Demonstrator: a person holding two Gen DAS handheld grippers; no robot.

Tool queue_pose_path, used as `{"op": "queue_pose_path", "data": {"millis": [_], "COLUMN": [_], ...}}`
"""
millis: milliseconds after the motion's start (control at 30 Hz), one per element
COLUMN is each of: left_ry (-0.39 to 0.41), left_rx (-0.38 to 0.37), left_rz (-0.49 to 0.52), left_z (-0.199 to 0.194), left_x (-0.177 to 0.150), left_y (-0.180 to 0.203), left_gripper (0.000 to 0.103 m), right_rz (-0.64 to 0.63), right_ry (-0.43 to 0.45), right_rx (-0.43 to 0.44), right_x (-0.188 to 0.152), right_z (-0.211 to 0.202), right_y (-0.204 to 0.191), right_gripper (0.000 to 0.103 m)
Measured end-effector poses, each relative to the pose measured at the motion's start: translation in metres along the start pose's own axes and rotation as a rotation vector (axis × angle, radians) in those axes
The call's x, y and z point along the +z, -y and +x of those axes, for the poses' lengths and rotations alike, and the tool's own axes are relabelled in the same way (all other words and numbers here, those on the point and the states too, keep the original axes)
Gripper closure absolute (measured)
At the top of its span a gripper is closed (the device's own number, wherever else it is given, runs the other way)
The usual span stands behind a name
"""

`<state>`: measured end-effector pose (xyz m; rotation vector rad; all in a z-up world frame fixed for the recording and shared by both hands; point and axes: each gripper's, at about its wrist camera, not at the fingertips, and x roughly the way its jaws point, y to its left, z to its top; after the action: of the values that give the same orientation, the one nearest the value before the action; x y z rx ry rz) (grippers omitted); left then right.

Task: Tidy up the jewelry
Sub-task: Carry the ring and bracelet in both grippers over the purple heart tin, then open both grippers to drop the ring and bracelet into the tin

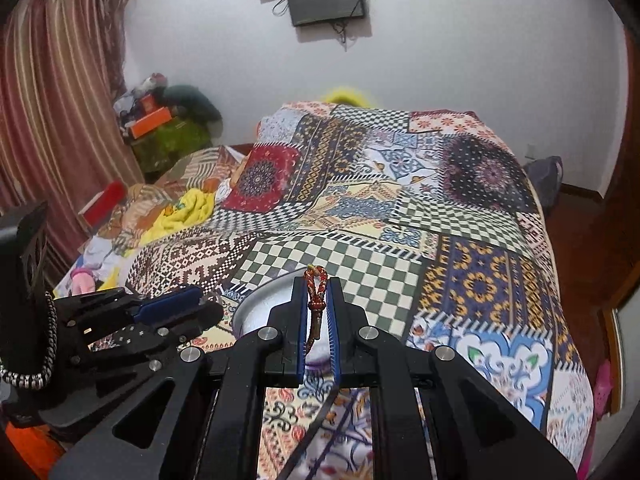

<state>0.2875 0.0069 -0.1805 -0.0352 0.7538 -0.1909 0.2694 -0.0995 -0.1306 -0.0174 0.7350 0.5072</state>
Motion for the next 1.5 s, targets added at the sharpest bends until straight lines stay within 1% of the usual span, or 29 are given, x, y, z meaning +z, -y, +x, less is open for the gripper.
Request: {"op": "queue_pose_path", "data": {"millis": [167, 267, 367, 467, 533, 667, 933, 1067, 1167, 1233, 1300, 1333, 1400, 1500], "left_ry": [-0.030, -0.053, -0.068, -0.090, -0.101, -0.108, -0.115, -0.117, -0.114, -0.110, -0.104, -0.099, -0.094, -0.086], "left_rx": [-0.019, -0.049, -0.052, -0.067, -0.077, -0.065, -0.048, -0.044, -0.037, -0.036, -0.035, -0.030, -0.021, -0.013], "left_rz": [-0.009, -0.010, 0.001, 0.001, 0.006, 0.030, 0.044, 0.042, 0.038, 0.041, 0.048, 0.052, 0.058, 0.049], "left_z": [0.016, 0.025, 0.034, 0.041, 0.043, 0.045, 0.044, 0.043, 0.040, 0.038, 0.036, 0.034, 0.030, 0.023], "left_x": [0.003, 0.005, 0.006, 0.007, 0.007, 0.007, 0.007, 0.009, 0.010, 0.010, 0.010, 0.010, 0.009, 0.010], "left_y": [-0.006, -0.007, -0.006, -0.008, -0.007, -0.003, 0.000, -0.001, -0.003, -0.003, -0.003, -0.002, -0.001, -0.003], "left_gripper": [0.082, 0.082, 0.082, 0.082, 0.082, 0.082, 0.082, 0.082, 0.082, 0.080, 0.071, 0.069, 0.069, 0.069], "right_rz": [-0.019, -0.002, 0.022, 0.042, 0.041, 0.023, -0.024, -0.058, -0.066, -0.073, -0.084, -0.092, -0.104, -0.111], "right_ry": [-0.032, -0.081, -0.132, -0.178, -0.200, -0.230, -0.264, -0.260, -0.259, -0.258, -0.255, -0.253, -0.247, -0.234], "right_rx": [0.039, 0.071, 0.093, 0.104, 0.095, 0.083, 0.078, 0.052, 0.049, 0.045, 0.038, 0.031, 0.017, 0.010], "right_x": [0.007, 0.008, 0.006, 0.002, -0.001, -0.004, -0.008, -0.009, -0.009, -0.009, -0.010, -0.010, -0.010, -0.010], "right_z": [0.018, 0.033, 0.047, 0.058, 0.061, 0.064, 0.069, 0.068, 0.066, 0.065, 0.061, 0.059, 0.056, 0.048], "right_y": [-0.001, 0.003, 0.010, 0.018, 0.020, 0.022, 0.018, 0.014, 0.014, 0.013, 0.011, 0.010, 0.007, 0.005], "right_gripper": [0.095, 0.095, 0.095, 0.095, 0.095, 0.095, 0.095, 0.095, 0.095, 0.094, 0.092, 0.090, 0.084, 0.084]}}
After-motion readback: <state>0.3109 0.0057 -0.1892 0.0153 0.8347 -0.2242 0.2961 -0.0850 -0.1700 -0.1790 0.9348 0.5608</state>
